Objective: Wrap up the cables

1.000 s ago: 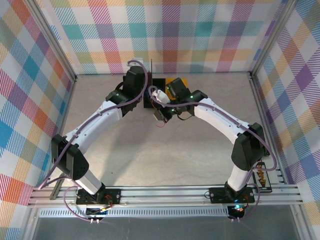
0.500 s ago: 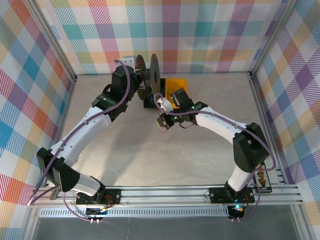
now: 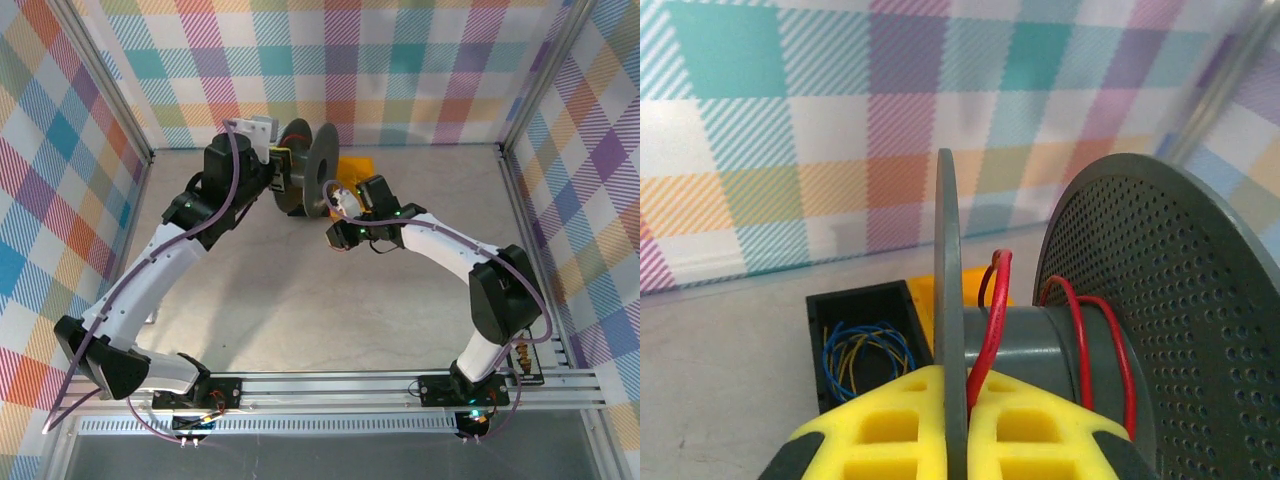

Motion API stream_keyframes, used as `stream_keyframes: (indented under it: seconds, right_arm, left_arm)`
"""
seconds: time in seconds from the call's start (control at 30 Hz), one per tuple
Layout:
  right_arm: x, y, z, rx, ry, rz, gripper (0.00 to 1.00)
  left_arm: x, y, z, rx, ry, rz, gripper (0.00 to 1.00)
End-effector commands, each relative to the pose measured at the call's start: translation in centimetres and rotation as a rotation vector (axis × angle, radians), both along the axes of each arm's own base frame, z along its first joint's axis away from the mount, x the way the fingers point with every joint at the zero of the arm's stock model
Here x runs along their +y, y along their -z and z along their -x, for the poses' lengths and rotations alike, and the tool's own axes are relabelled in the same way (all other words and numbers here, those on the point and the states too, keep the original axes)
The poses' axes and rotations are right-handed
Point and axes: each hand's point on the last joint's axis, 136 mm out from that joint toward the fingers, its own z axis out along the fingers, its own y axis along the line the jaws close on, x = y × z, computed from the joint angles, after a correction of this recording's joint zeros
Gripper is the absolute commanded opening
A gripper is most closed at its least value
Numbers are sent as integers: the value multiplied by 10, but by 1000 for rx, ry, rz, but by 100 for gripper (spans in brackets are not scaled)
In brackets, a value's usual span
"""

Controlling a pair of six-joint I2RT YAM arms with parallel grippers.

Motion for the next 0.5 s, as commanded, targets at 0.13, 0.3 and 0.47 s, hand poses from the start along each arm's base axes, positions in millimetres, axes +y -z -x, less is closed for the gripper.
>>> stream_keyframes:
  seconds: [0.13,0.3,0.47]
  right_arm:
    - [-27,-22,3,-44,5,-39,35]
    - [-44,-25,12,-38,-1,-37,50]
    - [-68,-36,21,-37,27,-80,62]
  left_arm:
    - [-29,-17,38,-43,288,-28,0]
    - [-33,-18,38,-67,308,-29,0]
    - [-42,-22,44,-95,386,-51,0]
